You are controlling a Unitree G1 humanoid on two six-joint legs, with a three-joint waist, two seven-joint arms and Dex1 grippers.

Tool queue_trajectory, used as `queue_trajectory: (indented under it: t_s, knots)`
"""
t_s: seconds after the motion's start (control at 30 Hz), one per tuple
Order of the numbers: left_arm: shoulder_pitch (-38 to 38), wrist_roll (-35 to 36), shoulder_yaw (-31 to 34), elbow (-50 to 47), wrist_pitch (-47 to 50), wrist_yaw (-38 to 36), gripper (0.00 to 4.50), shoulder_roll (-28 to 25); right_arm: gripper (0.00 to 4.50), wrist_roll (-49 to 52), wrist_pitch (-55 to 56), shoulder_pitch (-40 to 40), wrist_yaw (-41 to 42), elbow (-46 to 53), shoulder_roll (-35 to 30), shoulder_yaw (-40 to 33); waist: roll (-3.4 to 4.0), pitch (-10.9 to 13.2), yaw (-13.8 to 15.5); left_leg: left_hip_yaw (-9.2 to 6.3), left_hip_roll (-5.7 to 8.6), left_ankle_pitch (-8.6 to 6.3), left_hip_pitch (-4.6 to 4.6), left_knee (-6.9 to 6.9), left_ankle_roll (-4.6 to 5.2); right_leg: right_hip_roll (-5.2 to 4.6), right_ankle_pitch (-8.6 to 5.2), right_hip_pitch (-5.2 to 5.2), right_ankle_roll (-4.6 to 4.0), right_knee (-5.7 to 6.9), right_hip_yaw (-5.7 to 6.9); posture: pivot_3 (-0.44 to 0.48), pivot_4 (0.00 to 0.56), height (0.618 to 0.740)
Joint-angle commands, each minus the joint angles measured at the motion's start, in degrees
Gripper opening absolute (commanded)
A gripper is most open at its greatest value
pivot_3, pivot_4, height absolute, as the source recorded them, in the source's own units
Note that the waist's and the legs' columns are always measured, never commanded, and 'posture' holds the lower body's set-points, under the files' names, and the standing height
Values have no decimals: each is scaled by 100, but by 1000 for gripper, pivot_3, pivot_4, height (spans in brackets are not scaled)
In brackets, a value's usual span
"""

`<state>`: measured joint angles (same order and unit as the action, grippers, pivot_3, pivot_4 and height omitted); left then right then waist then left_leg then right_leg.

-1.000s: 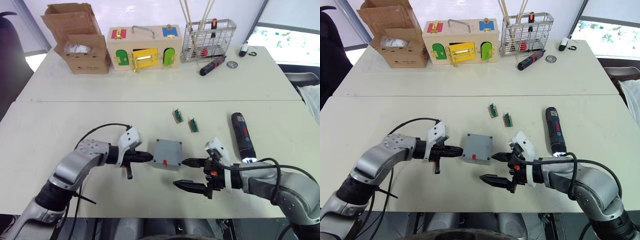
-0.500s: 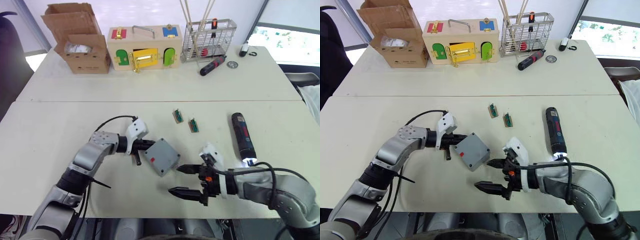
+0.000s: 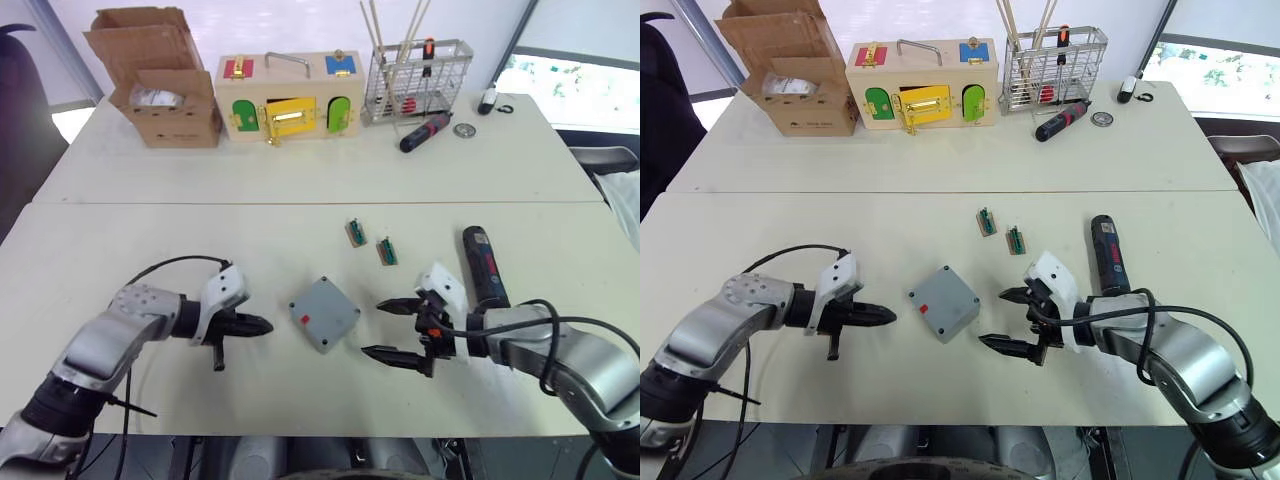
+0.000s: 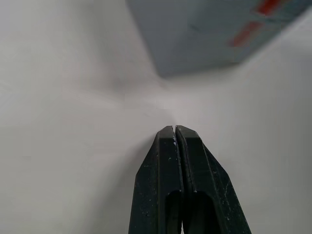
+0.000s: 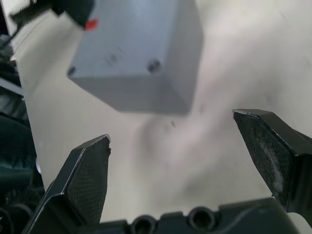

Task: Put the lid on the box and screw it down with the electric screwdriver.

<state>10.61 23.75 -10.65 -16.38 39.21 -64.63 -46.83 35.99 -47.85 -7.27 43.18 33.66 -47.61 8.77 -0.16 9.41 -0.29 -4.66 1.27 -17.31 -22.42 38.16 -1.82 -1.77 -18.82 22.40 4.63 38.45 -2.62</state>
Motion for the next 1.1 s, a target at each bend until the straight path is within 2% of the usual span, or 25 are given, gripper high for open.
queue_trajectory:
  t_s: [0.03,0.17,0.3,0.53,0.73,1.1]
  knots:
    - [17,189,21,-358,165,158,0,157,4471,-59,156,-188,186,5,141,124,0,0,2,0,0,0,0,1,0,0,0,0,0,0,0,0,150,740]
    - [80,16,-91,-303,60,468,0,499,4471,-148,152,-252,272,62,251,332,0,0,-23,0,1,0,0,0,0,2,0,2,0,1,0,0,150,740]
    - [181,-54,-236,-156,-100,415,0,612,4471,86,1,-172,146,186,522,261,-1,0,-35,0,0,0,-1,0,0,3,0,4,0,3,0,0,150,740]
    - [792,-385,-443,532,-433,663,0,1184,4471,-105,-27,76,-217,343,705,258,-3,-1,3,0,6,0,-1,6,0,0,0,0,0,3,1,0,150,740]
    - [926,-461,-504,677,-525,544,0,1313,4471,-318,-23,209,-728,353,936,193,-3,-2,-37,0,5,0,-1,4,0,2,0,6,1,9,0,0,150,740]
    - [1093,-570,-472,924,-592,548,0,1477,4471,-400,-18,113,-820,266,1024,131,-3,-2,-33,0,6,1,-1,5,-1,2,0,5,0,11,0,0,150,740]
